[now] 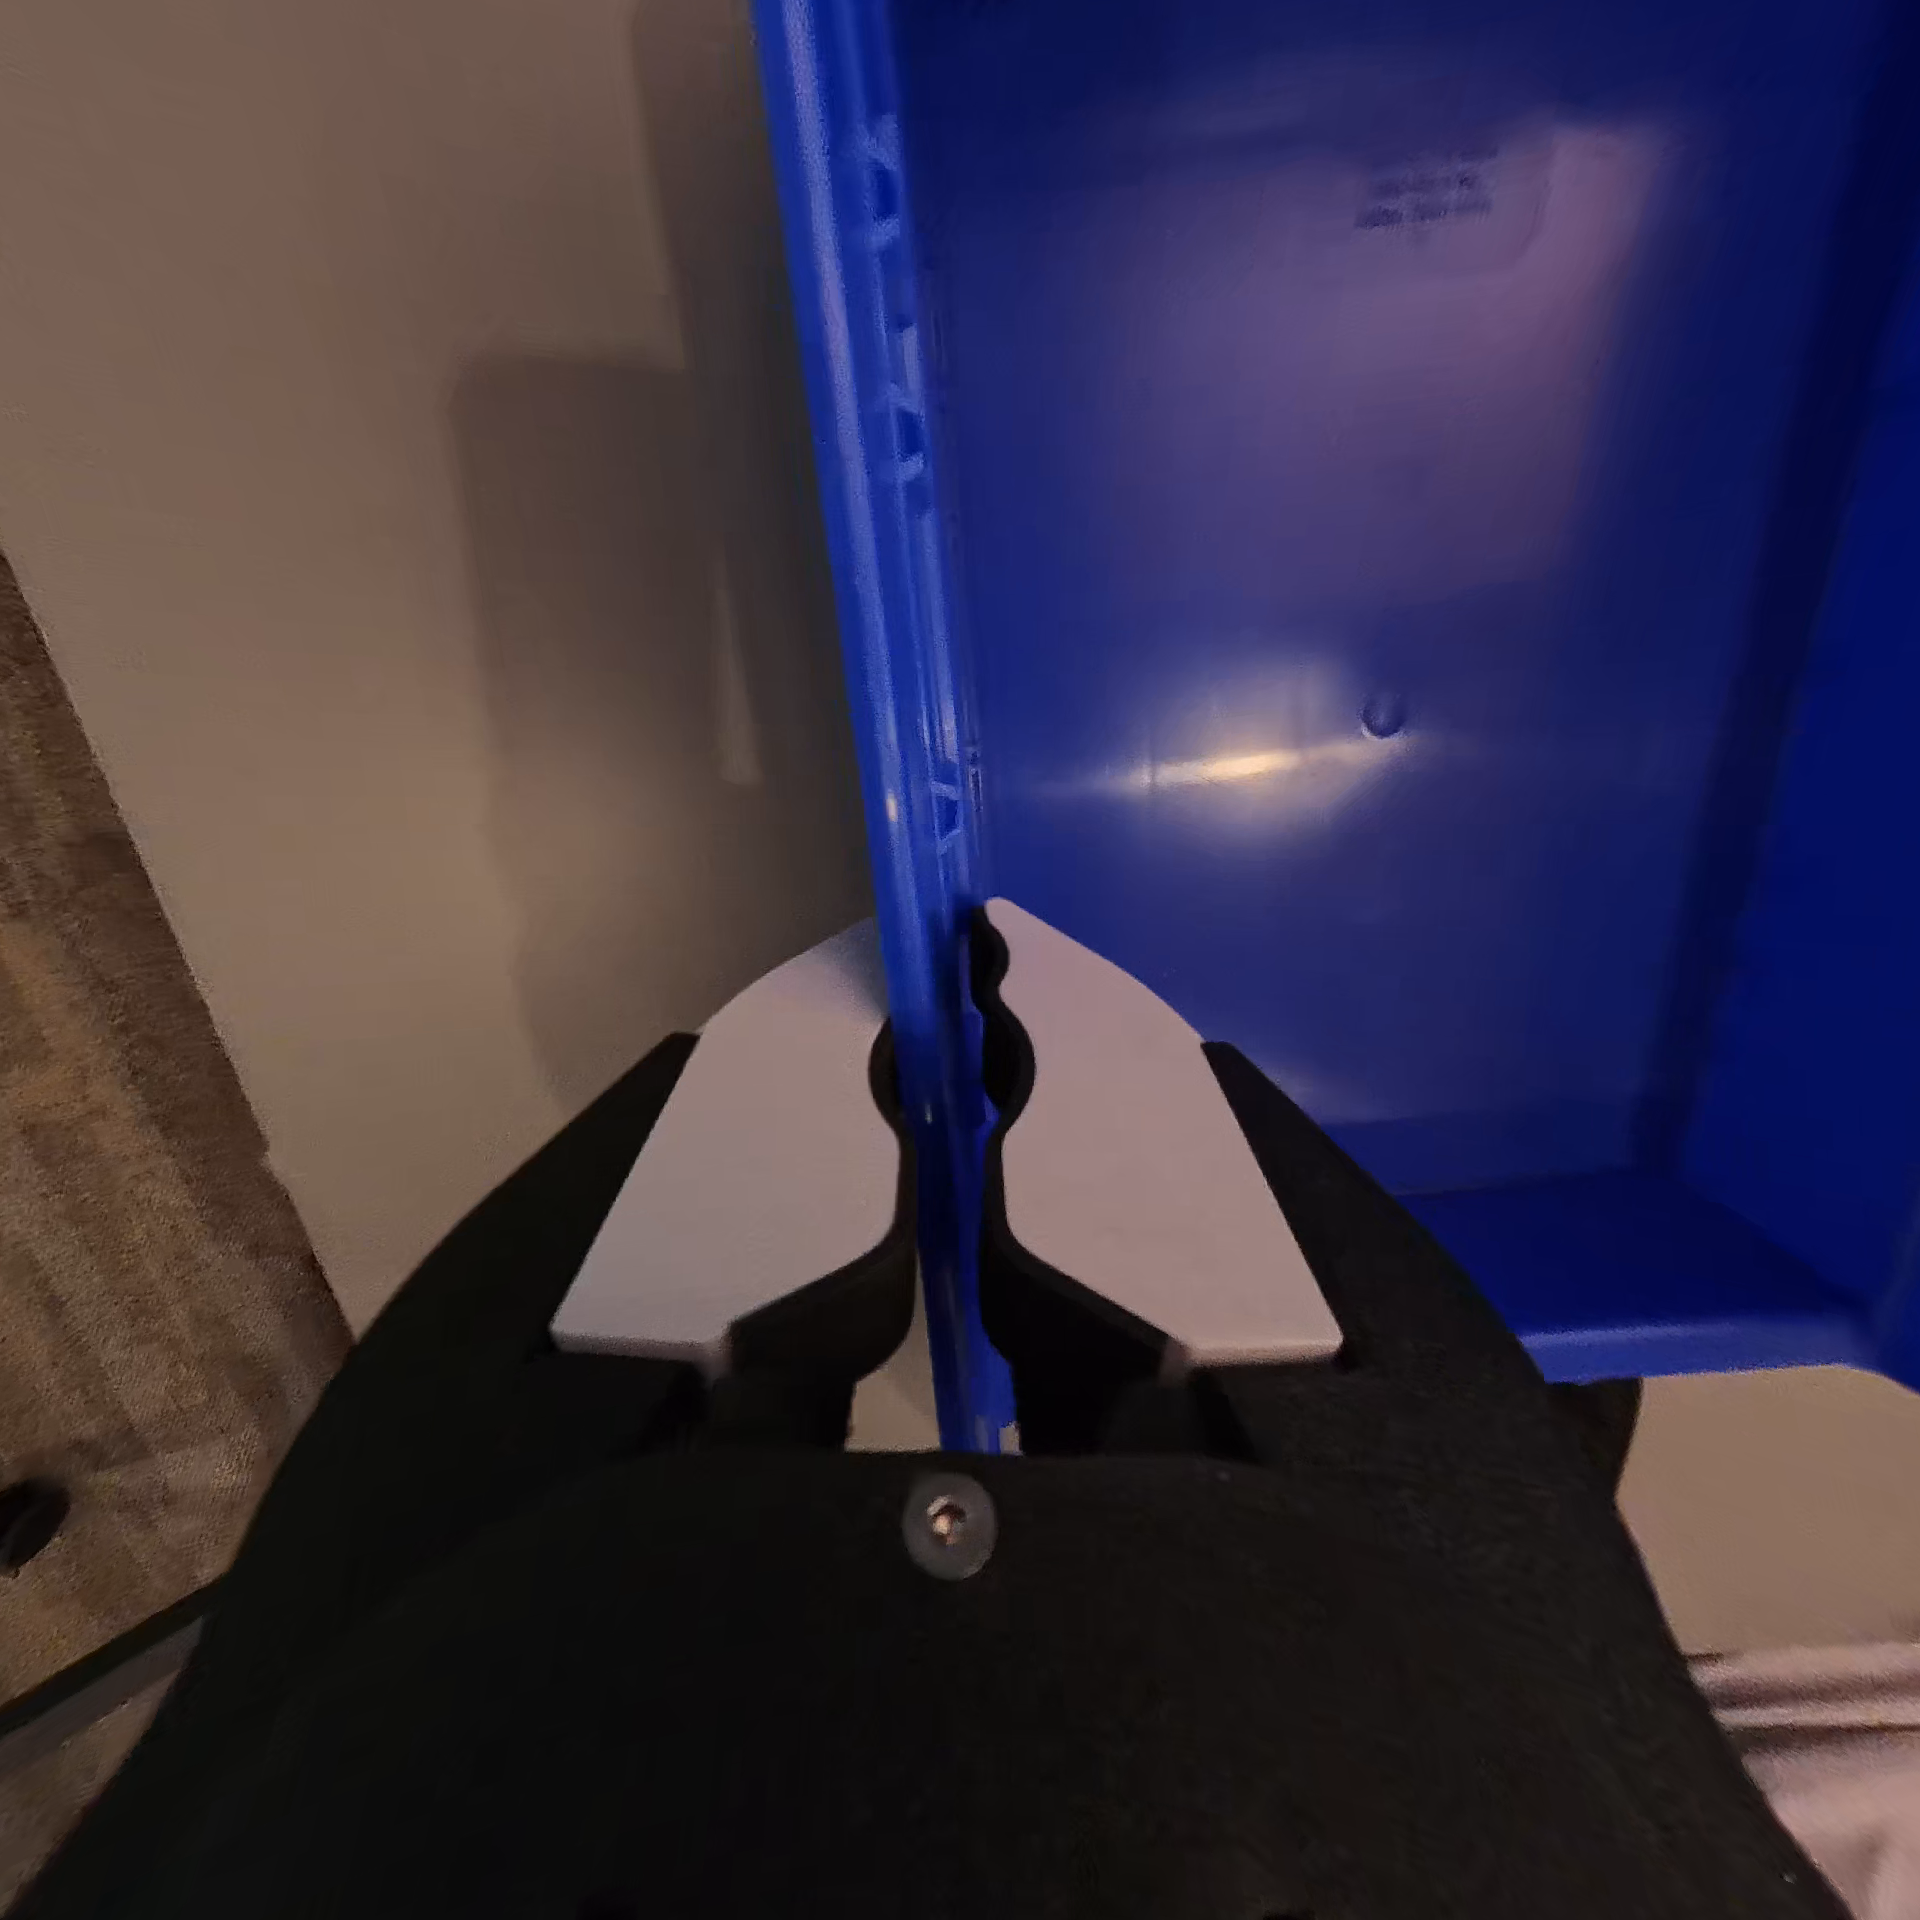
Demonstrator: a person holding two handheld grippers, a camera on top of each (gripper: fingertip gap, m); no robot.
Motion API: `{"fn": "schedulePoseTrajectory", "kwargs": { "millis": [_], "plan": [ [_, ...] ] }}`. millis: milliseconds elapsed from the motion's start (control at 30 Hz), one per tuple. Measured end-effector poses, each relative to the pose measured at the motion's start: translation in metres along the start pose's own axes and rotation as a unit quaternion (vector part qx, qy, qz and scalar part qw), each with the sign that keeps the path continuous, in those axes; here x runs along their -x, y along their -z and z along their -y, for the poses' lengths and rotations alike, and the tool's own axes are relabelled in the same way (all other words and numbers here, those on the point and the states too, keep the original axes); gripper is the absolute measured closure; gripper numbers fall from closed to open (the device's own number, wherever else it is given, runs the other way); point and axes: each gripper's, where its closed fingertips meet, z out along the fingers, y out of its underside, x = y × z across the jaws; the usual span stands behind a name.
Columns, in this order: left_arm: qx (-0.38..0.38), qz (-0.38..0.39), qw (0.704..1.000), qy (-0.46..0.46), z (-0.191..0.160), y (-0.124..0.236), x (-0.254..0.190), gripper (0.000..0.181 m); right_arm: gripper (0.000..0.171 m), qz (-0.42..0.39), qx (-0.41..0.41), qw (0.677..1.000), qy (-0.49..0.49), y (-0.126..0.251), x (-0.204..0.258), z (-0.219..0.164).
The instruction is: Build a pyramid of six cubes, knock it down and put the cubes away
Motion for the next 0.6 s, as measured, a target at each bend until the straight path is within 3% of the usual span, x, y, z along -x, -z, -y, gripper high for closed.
{"fn": "schedulePoseTrajectory", "kwargs": {
  "millis": [200, 433, 600],
  "plan": [
    [0.0, -0.021, 1.0, -0.011, 0.013, -0.003, -0.025, 0.178, 0.164, 0.001, 0.001, 1.0, -0.005, 0.0, 0.0, 0.0],
    [0.013, -0.012, 0.996, -0.087, 0.03, -0.007, -0.102, 0.175, 0.164, -0.01, 0.012, 1.0, 0.005, -0.002, 0.011, 0.002],
    [0.019, 0.014, 0.989, -0.147, 0.031, -0.008, -0.151, 0.169, 0.164, 0.005, 0.034, 0.999, 0.04, -0.007, 0.043, 0.003]
  ]
}}
